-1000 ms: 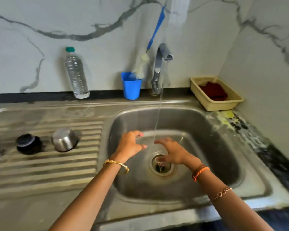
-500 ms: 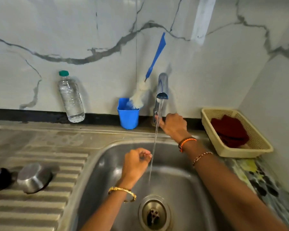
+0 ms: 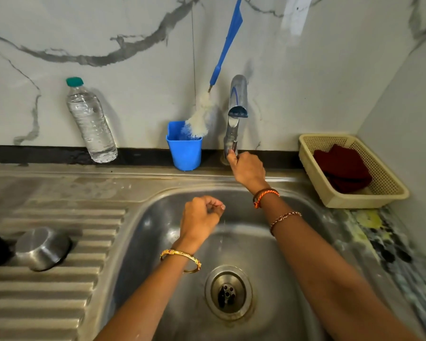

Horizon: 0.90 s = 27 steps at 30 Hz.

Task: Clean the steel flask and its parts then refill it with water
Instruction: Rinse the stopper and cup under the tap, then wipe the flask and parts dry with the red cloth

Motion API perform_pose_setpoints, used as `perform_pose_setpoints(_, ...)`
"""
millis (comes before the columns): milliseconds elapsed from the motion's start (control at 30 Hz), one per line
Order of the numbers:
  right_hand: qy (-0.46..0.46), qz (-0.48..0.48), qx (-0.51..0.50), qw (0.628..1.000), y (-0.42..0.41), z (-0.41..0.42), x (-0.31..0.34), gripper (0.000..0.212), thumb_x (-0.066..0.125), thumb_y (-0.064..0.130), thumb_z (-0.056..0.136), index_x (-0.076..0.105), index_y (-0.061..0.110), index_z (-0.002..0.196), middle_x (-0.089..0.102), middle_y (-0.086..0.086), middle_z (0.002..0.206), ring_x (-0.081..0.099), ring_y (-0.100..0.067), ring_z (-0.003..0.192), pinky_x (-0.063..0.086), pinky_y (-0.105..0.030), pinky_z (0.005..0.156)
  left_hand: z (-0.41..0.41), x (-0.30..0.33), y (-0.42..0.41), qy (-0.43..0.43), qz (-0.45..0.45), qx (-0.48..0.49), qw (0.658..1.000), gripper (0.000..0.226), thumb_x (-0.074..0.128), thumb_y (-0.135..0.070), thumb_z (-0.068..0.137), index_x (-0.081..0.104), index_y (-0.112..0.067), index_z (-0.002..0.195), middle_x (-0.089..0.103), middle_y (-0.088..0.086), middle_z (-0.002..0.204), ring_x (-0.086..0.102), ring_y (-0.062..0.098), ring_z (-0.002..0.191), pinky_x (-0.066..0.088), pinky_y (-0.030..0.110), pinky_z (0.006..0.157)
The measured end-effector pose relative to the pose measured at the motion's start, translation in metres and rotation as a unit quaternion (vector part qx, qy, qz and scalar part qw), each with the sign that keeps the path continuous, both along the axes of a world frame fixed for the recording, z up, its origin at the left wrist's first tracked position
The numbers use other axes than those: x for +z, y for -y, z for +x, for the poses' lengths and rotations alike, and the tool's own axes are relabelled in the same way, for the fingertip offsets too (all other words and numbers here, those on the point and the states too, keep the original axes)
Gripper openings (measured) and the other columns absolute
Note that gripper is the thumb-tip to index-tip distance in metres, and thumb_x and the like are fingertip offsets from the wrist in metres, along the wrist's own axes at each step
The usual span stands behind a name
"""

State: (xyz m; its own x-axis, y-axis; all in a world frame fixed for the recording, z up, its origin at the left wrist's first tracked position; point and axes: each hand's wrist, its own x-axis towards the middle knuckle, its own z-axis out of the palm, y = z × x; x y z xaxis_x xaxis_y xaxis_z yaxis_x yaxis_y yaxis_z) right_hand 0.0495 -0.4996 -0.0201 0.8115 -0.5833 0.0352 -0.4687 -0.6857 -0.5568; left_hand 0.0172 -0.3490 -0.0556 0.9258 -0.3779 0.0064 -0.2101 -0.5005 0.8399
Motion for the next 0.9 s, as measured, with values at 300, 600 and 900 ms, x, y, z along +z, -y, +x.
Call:
perform_pose_setpoints(300,0.139,0.051,-0.020,0.989,0.004,-0.043,-0.003,0.017,0.065,0.021,0.084,0.057,0.011,0.096,0.057,-0.007,0.096,0.055,-0.020,0.083,0.039,-0.026,0.070,-0.010,0.003,-0.016,0.035,-0.024,0.003,0.999,0.008,0.066,-0.009,0.083,0.073,-0.013,0.086,0.066,-0.005,0.075,0.060,0.006,0.070,0.048,0.017,0.069)
perform_pose_setpoints(600,-0.223,0.062,0.236,0.944,-0.028,-0.127,-0.005,0.047,0.066,0.015,0.084,0.052,0.011,0.128,0.051,-0.005,0.129,0.047,-0.018,0.122,0.036,-0.025,0.100,-0.040,0.002,-0.056,0.087,-0.035,-0.018,0.995,0.015,0.068,-0.008,0.082,0.070,-0.010,0.097,0.068,0.000,0.084,0.059,0.009,0.070,0.047,0.017,0.070)
perform_pose_setpoints(900,0.051,0.148,0.254,0.954,-0.134,-0.139,0.032,0.039,0.066,0.011,0.084,0.055,0.016,0.121,0.057,-0.003,0.118,0.058,-0.019,0.102,0.044,-0.023,0.088,-0.039,0.015,-0.157,0.188,-0.173,0.117,0.960,0.030,0.069,-0.003,0.080,0.062,-0.013,0.108,0.058,0.000,0.097,0.056,0.000,0.066,0.045,0.011,0.067)
